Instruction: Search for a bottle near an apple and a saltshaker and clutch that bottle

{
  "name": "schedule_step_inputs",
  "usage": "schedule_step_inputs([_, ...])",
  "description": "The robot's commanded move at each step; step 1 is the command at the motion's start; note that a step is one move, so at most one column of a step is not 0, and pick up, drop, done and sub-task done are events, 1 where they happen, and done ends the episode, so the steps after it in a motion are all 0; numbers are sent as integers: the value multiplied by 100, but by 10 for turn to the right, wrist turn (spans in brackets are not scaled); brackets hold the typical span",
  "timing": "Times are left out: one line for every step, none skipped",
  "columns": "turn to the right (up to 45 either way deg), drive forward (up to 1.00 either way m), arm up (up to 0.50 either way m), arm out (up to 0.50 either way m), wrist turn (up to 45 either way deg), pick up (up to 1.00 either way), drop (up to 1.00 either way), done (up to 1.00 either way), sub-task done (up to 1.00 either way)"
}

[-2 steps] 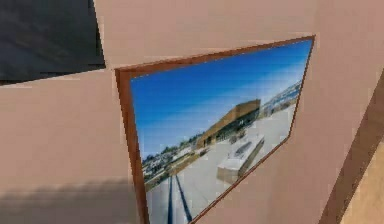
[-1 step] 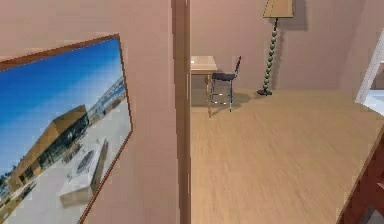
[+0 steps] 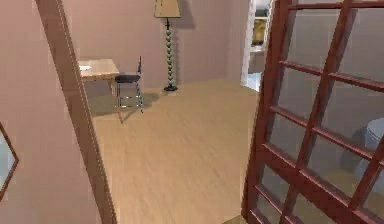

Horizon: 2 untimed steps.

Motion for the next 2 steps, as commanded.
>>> schedule_step_inputs([0,100,0,0,0,0,0,0,0])
schedule_step_inputs([30,0,0,0,0,0,0,0,0])
